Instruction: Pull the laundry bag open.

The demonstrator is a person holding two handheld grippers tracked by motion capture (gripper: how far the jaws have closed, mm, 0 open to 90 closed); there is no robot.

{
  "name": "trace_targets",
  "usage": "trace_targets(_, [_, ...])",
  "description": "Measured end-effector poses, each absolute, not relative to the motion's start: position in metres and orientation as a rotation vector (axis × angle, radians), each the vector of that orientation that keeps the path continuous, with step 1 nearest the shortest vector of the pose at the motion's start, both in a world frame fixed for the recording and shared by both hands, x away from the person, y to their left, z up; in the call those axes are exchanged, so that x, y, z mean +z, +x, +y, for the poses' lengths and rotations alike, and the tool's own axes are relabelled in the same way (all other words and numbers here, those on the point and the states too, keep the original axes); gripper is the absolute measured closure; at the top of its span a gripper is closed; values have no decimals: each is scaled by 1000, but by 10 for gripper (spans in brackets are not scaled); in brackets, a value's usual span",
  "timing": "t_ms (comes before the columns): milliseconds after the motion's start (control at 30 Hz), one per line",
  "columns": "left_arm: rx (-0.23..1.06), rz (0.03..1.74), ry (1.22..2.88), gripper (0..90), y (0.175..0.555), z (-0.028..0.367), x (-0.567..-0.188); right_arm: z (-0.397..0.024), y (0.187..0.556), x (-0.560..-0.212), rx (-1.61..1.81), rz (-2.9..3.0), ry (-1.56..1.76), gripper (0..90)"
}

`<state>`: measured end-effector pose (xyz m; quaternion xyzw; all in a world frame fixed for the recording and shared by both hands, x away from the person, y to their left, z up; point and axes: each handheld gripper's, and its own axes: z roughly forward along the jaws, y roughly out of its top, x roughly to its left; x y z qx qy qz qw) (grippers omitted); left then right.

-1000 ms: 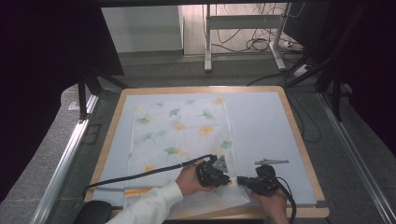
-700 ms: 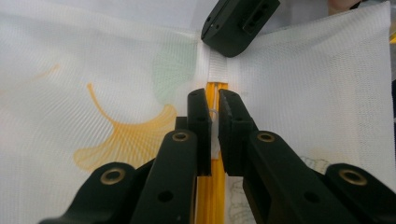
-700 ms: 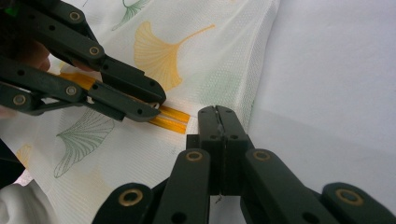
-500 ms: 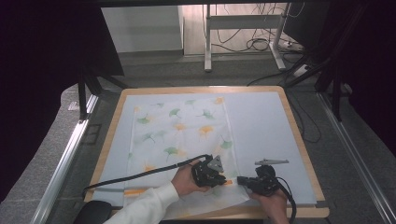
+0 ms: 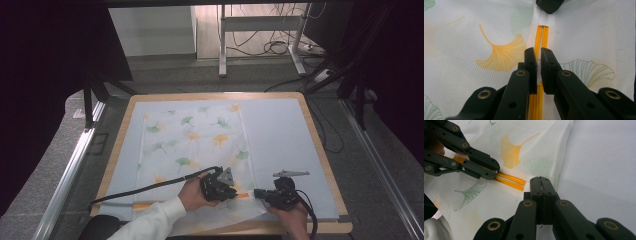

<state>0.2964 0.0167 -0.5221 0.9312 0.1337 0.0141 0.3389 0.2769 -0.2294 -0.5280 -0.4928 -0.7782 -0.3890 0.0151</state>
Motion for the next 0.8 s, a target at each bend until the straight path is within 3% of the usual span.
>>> trace_targets(800, [-14, 410, 2410, 850, 297, 43, -524, -230, 275, -528, -1222, -2424, -1536, 895])
